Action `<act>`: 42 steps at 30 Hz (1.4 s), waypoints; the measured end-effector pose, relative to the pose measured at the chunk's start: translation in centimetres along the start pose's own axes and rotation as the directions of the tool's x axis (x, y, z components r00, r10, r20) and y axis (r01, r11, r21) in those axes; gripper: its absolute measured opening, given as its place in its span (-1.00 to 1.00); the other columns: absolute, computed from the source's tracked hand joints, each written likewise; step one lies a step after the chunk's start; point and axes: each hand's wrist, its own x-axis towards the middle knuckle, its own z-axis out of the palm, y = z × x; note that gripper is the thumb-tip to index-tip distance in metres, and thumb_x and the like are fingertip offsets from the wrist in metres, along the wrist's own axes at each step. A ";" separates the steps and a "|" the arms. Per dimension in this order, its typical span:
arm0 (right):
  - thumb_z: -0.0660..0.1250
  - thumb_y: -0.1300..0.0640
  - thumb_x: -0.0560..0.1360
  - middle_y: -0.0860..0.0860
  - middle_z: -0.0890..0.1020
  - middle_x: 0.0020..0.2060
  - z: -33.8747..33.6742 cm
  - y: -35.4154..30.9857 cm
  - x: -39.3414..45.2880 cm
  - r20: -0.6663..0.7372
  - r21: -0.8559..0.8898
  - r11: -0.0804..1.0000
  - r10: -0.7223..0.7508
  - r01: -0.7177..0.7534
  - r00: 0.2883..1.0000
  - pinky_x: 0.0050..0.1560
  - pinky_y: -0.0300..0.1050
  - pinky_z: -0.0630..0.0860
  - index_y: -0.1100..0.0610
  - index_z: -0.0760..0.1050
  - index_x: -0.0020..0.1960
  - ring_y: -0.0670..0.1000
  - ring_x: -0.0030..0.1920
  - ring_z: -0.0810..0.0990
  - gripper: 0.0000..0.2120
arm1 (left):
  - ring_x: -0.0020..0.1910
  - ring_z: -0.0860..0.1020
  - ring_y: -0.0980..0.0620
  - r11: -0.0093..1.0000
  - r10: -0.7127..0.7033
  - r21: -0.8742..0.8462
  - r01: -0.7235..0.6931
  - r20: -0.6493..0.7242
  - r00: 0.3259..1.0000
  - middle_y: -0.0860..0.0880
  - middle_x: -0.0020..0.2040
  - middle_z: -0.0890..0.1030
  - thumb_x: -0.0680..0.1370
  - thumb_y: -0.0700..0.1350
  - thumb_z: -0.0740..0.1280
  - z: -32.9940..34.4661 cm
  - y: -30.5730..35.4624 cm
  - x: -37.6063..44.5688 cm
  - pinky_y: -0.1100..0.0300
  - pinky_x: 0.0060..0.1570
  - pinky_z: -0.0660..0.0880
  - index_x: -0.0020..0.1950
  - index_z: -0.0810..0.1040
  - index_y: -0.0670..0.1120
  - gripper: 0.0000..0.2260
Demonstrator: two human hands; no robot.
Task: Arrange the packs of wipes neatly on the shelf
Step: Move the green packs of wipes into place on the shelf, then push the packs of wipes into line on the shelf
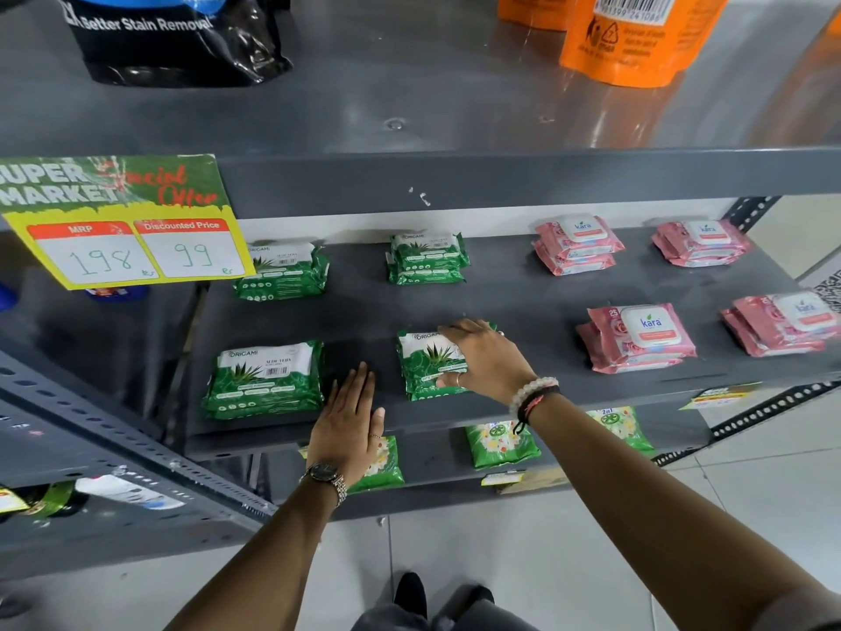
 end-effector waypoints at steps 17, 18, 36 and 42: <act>0.17 -0.13 0.55 0.15 0.36 0.43 -3.3 13.1 -3.8 -0.301 0.055 0.990 0.139 -0.128 0.943 0.51 0.07 0.15 0.22 0.27 0.43 0.14 0.47 0.25 -0.42 | 0.51 0.05 -0.07 0.968 -0.082 -0.250 0.007 -0.292 0.953 -0.15 0.52 0.14 0.59 0.03 -0.02 -3.8 9.1 4.0 -0.08 0.49 -0.01 0.48 0.17 -0.21 -0.49; 0.16 -0.12 0.56 0.17 0.33 0.45 -3.8 15.0 -4.2 -0.302 0.048 0.983 0.181 -0.175 0.936 0.52 0.08 0.12 0.23 0.25 0.44 0.14 0.49 0.22 -0.42 | 0.52 0.03 -0.09 0.975 -0.061 -0.221 -0.002 -0.278 0.959 -0.16 0.52 0.12 0.59 0.04 -0.04 -4.0 10.6 4.7 -0.09 0.49 -0.02 0.48 0.16 -0.22 -0.47; -0.07 -0.08 0.61 0.11 0.08 0.55 -2.5 24.3 -5.5 -0.113 -0.090 0.961 0.251 -0.262 0.961 0.54 0.09 -0.10 0.21 0.04 0.52 0.10 0.55 -0.01 -0.43 | 0.52 0.06 -0.05 0.984 -0.177 0.005 0.178 -0.095 0.980 -0.08 0.54 0.10 0.56 0.13 -0.17 -0.8 14.9 6.6 -0.05 0.50 0.01 0.52 0.05 -0.10 -0.43; -0.09 -0.10 0.61 0.09 0.06 0.55 -2.4 24.5 -5.6 -0.102 -0.086 0.958 0.263 -0.272 0.959 0.53 0.07 -0.11 0.19 0.01 0.53 0.09 0.56 -0.02 -0.41 | 0.53 0.02 -0.04 0.982 -0.188 0.012 0.189 -0.064 0.980 -0.07 0.55 0.08 0.55 0.14 -0.19 -0.7 14.8 6.6 -0.04 0.50 -0.03 0.52 0.03 -0.10 -0.41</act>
